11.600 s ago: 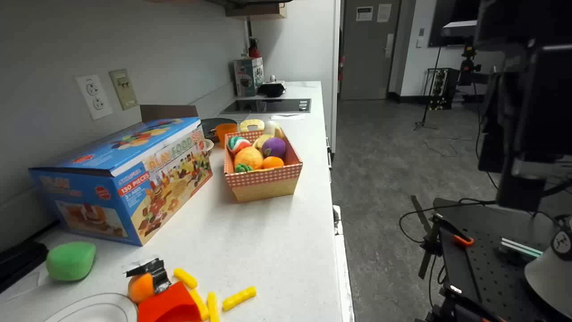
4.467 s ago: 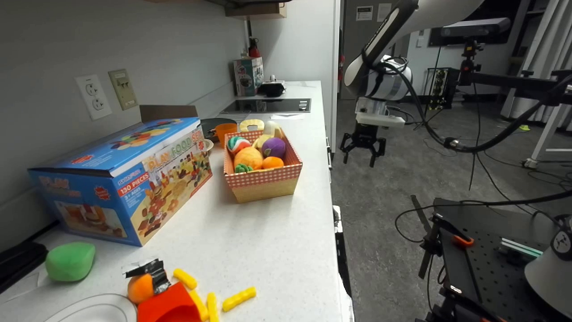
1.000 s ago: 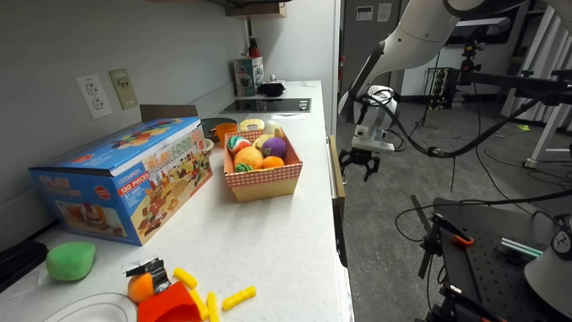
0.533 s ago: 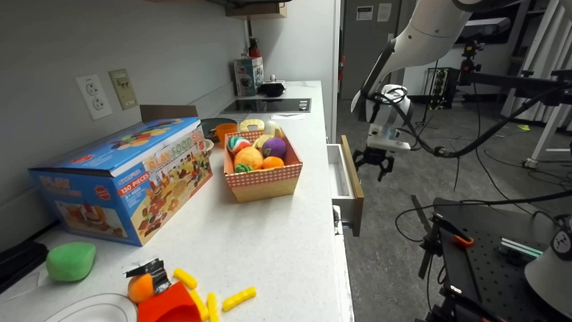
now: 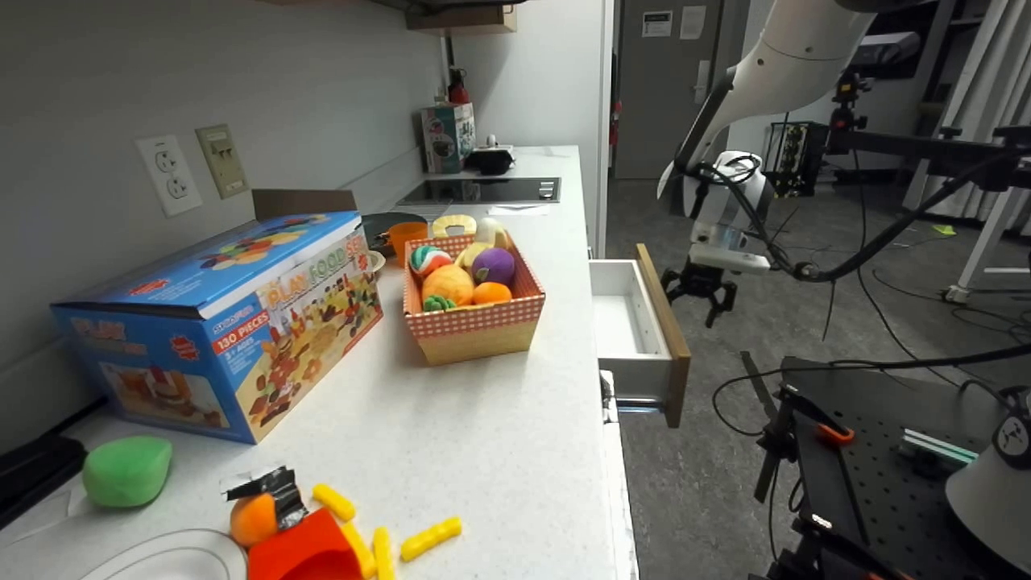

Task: Open the top right drawer

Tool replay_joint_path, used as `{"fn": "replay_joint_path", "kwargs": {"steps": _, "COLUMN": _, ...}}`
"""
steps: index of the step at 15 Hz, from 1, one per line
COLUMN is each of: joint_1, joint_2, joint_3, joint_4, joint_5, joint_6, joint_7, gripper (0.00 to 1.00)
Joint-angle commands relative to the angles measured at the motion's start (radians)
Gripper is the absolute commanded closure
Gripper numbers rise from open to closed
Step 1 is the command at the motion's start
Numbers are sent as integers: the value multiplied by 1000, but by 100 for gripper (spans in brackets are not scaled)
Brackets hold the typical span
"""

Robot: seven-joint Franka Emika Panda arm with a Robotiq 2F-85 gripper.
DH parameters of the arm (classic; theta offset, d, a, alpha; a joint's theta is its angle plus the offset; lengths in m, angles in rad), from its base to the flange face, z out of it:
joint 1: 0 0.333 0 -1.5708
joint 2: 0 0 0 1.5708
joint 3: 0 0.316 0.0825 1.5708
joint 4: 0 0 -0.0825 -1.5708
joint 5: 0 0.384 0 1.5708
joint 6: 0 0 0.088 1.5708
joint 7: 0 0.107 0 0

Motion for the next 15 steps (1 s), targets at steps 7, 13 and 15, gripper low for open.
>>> {"fn": "replay_joint_path", "kwargs": {"steps": 7, "joint_1": -47, "joint_2": -8, "joint_3": 9, "joint_4": 2, "joint_5": -41, "joint_6": -42, "joint_7": 8, "gripper": 0}}
{"fn": "replay_joint_path", "kwargs": {"steps": 13, "joint_1": -70, "joint_2": -57, "joint_3": 20, "joint_4": -37, "joint_5": -31, "joint_6": -45, "joint_7": -53, "gripper": 0}}
{"fn": "replay_joint_path", "kwargs": {"steps": 15, "joint_1": -89, "joint_2": -101, "joint_3": 29, "joint_4": -83, "joint_5": -22, "joint_6": -20, "joint_7": -116, "gripper": 0}}
